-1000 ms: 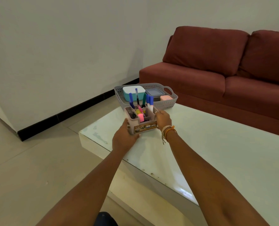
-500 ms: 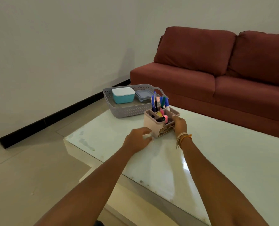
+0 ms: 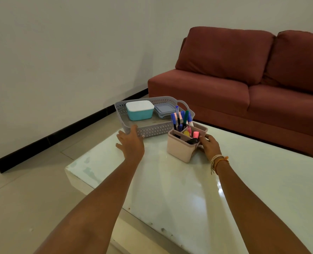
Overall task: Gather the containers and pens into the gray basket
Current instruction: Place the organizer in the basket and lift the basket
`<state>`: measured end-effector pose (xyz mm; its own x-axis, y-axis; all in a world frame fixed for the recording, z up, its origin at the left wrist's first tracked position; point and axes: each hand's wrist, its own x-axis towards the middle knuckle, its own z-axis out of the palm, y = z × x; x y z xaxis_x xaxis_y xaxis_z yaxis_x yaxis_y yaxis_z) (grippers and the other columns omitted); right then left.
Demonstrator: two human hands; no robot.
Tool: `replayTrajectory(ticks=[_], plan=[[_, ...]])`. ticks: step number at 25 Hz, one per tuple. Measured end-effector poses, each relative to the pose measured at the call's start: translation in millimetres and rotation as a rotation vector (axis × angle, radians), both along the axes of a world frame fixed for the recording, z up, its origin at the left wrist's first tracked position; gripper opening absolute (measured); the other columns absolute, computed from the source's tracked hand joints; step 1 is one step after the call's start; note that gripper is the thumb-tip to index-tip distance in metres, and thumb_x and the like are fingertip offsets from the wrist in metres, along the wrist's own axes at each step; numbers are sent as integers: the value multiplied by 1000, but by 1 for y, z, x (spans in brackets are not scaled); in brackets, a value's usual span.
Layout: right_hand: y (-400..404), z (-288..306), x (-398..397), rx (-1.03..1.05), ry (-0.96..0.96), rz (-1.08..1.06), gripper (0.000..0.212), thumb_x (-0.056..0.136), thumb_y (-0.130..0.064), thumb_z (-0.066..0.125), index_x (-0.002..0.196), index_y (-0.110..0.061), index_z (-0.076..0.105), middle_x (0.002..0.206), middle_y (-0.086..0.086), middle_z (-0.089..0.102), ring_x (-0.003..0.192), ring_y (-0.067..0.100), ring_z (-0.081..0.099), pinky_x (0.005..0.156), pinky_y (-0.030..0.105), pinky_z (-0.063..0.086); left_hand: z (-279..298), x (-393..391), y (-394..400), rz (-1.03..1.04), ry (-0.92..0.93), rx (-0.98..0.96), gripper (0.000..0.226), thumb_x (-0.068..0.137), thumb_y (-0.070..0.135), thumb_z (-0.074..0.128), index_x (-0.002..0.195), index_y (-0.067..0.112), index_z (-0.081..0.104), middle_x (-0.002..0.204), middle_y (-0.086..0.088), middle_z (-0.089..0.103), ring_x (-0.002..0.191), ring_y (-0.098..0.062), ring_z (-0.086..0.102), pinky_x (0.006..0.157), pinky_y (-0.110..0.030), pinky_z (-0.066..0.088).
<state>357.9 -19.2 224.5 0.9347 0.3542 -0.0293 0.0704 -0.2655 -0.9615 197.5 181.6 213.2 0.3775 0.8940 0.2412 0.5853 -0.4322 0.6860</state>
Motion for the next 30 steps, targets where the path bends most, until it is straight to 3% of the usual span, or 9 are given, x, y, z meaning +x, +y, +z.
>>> replayTrajectory(ticks=[3,5,8,12,19,23,26,28,30], plan=[[0,-4,3,38,-2,-5,40,94,-33,51,130,-15,55,124,10,62,111,26,59,103,46,47,-11,1,-2,-17,-133,88,24,94,25,55,117,18,51,133,-18,49,127,-34,43,112,-64,18],[-1,-4,0,74,13,-3,37,94,-28,52,128,-14,58,119,10,64,110,28,60,102,47,48,-11,-4,-3,-41,-185,101,14,96,26,51,106,17,51,128,-18,51,118,-34,49,109,-62,31],[-5,2,-15,118,16,-12,33,93,-25,56,123,-12,61,107,6,65,105,28,62,99,44,49,-9,-24,-11,-131,-261,153,12,96,26,51,98,14,50,125,-19,47,107,-32,55,95,-42,52],[-18,13,-42,146,-5,2,34,91,-21,58,122,-6,62,103,8,65,99,26,61,95,41,52,-2,-52,-23,-209,-313,122,13,94,20,56,93,7,54,122,-17,40,100,-21,47,91,-23,46],[-29,77,-92,272,-42,2,19,87,-16,62,102,-6,68,89,14,65,86,26,60,90,46,54,1,-104,-53,-247,-322,77,14,91,19,61,91,6,57,106,-7,34,93,-24,45,85,-25,45],[-12,96,-110,291,-81,-55,8,74,-31,70,73,-23,71,80,9,69,81,27,64,86,52,55,1,-134,-78,-246,-288,92,18,87,27,67,91,9,65,108,-8,36,95,-21,37,84,-28,43],[1,97,-138,246,-116,-121,22,77,-37,69,70,-16,69,76,8,67,75,26,62,77,41,57,1,-154,-93,-259,-230,100,25,84,36,69,93,12,68,109,-8,37,97,-19,33,84,-27,41],[7,96,-156,177,-158,-156,32,74,-40,70,75,-8,72,71,7,66,71,24,61,65,34,52,2,-166,-95,-290,-150,175,30,83,43,68,97,16,69,109,-10,40,97,-20,36,80,-26,40],[9,92,-167,57,-192,-145,32,72,-41,72,68,-9,69,62,3,61,64,20,57,55,25,43,4,-180,-93,-359,-77,206,33,82,48,65,100,21,69,110,-8,41,101,-20,39,79,-24,39]])
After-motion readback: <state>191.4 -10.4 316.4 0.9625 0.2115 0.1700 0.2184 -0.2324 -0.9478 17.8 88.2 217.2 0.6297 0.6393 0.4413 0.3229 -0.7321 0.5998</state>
